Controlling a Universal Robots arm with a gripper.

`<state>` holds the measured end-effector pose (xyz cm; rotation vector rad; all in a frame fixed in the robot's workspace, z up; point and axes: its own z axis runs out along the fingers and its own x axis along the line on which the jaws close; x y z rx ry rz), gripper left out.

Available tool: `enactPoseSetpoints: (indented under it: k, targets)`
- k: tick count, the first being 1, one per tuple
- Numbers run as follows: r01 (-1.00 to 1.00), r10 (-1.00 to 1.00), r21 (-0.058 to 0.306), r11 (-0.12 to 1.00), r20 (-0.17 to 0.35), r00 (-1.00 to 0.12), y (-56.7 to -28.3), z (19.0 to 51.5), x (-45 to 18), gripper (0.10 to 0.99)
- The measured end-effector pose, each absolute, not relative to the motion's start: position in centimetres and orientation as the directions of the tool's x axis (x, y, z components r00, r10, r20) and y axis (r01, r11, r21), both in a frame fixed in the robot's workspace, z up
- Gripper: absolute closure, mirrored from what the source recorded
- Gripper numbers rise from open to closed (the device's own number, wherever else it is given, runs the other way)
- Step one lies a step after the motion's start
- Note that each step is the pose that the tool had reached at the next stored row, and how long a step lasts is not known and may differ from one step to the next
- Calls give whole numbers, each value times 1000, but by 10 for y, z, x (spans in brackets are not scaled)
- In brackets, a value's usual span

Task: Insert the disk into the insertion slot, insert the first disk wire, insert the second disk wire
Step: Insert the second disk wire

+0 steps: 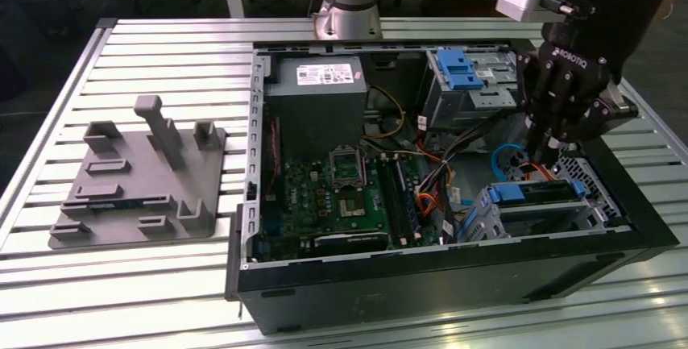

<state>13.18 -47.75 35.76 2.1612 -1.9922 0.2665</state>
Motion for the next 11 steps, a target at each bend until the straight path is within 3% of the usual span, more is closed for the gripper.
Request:
enactPoseSetpoints:
  k: [3, 11]
  targets:
    - [-997, -962, 18, -79, 261, 81, -477, 357, 132, 878]
    - [-997, -962, 18, -79, 262, 81, -477, 356, 132, 878]
